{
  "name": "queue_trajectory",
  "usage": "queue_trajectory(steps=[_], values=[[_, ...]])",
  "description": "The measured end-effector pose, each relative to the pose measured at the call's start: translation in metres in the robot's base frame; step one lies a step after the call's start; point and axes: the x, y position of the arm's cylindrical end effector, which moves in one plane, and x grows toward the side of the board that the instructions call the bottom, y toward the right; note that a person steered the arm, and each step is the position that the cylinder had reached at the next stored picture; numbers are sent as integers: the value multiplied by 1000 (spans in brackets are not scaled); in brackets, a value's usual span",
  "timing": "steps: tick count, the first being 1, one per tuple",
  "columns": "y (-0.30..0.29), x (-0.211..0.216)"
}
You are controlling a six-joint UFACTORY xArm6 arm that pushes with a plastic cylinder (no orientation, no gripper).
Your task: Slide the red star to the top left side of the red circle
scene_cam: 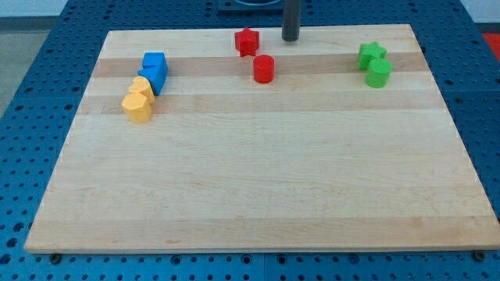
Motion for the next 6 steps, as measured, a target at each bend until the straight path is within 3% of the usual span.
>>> queue_trajectory(steps=[3, 6], values=[[-45, -17], [-66, 14]])
